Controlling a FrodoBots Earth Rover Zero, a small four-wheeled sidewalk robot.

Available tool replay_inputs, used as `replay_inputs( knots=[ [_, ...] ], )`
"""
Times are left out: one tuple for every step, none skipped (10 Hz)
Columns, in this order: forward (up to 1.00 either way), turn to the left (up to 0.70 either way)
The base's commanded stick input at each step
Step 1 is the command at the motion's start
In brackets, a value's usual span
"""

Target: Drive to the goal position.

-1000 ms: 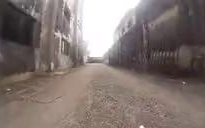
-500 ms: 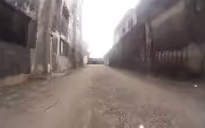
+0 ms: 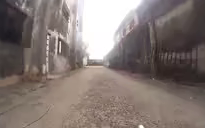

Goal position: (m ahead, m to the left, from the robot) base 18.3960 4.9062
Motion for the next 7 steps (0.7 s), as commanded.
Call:
replay_inputs(
  knots=[
    [0.70,0.00],
    [0.70,0.00],
    [0.70,0.00],
    [0.70,0.00],
    [0.70,0.00],
    [0.70,0.00],
    [0.70,0.00]
  ],
)
